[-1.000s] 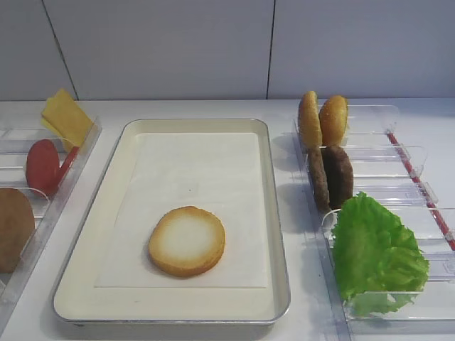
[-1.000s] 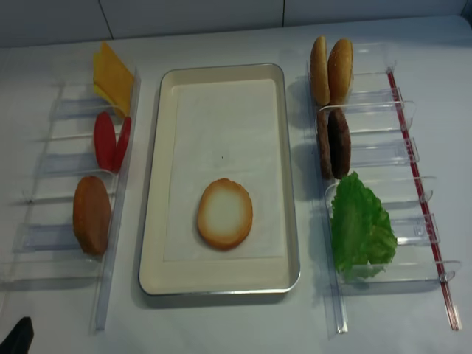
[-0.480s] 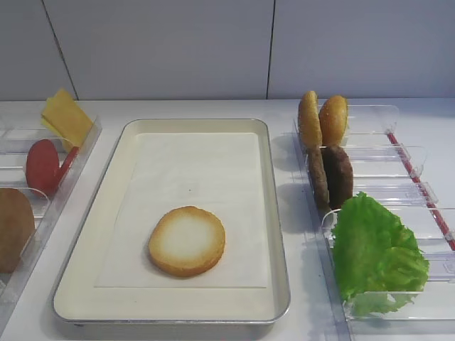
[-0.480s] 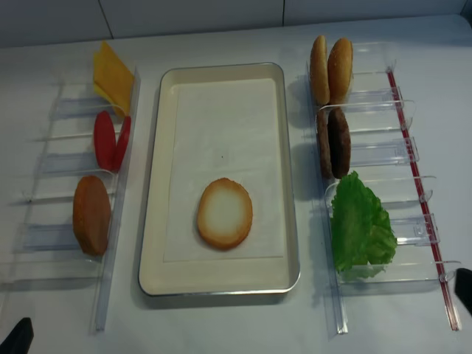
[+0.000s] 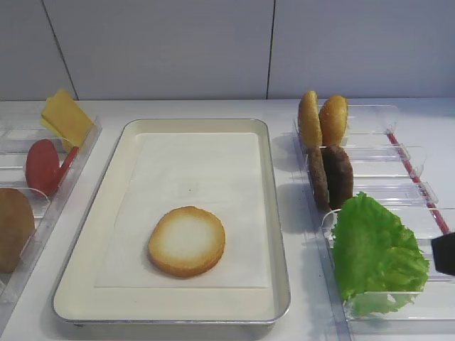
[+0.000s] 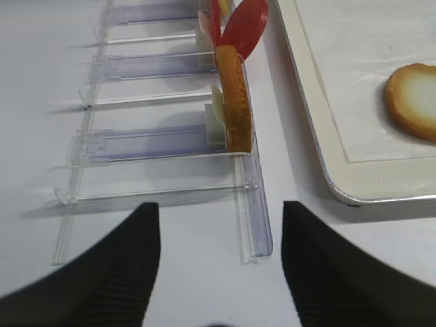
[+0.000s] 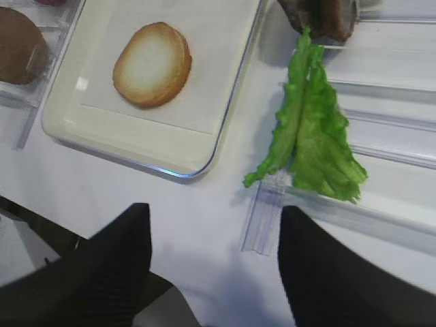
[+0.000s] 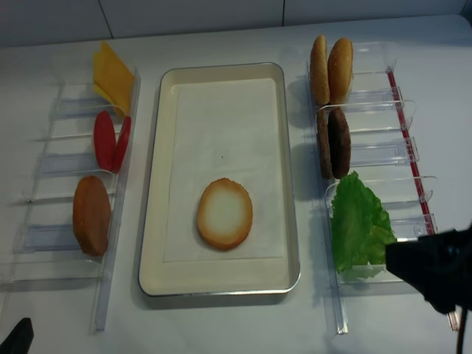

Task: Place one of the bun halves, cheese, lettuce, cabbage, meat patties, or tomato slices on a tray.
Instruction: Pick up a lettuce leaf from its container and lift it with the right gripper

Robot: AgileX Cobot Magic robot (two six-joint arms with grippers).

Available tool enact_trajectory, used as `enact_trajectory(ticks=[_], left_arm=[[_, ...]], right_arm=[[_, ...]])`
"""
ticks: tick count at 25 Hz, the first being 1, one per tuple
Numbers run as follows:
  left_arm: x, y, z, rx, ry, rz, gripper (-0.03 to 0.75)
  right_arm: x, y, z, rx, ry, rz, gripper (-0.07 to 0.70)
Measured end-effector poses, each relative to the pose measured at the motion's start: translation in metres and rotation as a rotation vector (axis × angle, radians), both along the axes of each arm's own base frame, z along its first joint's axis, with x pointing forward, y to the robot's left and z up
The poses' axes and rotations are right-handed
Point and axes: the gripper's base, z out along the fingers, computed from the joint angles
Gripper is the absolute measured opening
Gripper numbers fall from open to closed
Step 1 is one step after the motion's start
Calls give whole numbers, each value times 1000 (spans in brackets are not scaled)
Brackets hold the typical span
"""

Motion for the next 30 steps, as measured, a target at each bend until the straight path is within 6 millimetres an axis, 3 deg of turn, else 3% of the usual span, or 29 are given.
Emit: enact_trajectory(ticks=[11,30], left_arm=[[0,0,0,0,0,0,361],[0,0,0,0,0,0,361]], right_arm=[[48,5,-19,45,79,41,419],[84,6,-45,49,130,57,396]])
